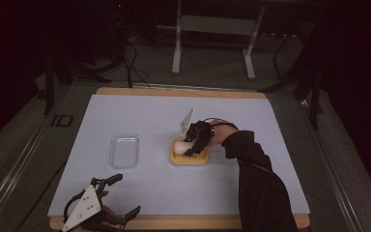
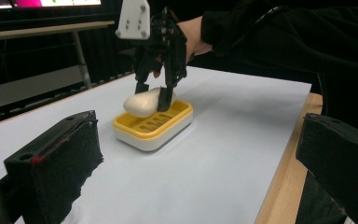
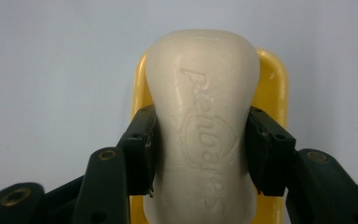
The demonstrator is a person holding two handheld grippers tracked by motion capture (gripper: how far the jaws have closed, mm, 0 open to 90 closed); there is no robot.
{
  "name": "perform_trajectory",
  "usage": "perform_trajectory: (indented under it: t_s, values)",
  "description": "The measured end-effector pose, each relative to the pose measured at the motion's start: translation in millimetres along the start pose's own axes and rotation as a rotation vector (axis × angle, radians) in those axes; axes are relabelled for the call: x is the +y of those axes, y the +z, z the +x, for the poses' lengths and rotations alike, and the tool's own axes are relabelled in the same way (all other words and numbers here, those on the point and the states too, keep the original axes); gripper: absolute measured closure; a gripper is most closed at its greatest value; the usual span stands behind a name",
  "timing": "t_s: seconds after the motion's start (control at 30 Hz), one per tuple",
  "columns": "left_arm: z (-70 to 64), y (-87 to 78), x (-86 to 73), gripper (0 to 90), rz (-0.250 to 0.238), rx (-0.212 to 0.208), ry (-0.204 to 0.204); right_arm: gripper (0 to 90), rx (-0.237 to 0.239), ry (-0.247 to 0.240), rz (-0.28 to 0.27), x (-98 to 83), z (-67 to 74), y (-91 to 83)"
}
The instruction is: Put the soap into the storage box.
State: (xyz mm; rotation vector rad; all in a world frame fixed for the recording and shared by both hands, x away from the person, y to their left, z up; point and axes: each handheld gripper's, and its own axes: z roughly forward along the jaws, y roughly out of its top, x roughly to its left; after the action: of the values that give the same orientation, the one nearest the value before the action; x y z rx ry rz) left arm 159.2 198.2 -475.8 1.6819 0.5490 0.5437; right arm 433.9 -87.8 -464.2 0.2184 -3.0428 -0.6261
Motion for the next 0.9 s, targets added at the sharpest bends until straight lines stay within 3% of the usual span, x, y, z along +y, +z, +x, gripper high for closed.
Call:
perform_trajectory:
  t_s: [0.17, 0.3, 0.6, 0.9]
  values:
    - [0.3, -0.1, 0.0, 0.1, 0.001, 0.001, 0.000, 49.6, -0.004, 0.010, 0.036, -4.9, -1.8, 10.5]
    - [0.1, 0.2, -0.2, 0.1, 0.000, -0.001, -0.003, 49.6, -0.031, 0.045, 0.038, -9.5, -5.6, 14.3]
    - [0.5, 0.5, -0.4, 0.1, 0.003, -0.002, -0.004, 49.3, -0.030, 0.038, 0.083, -12.0, -4.4, 25.0]
    - [0.9, 0.9, -0.7, 0.1, 0.006, -0.004, -0.007, 46.6, -0.015, 0.058, 0.072, -6.7, -2.5, 16.4]
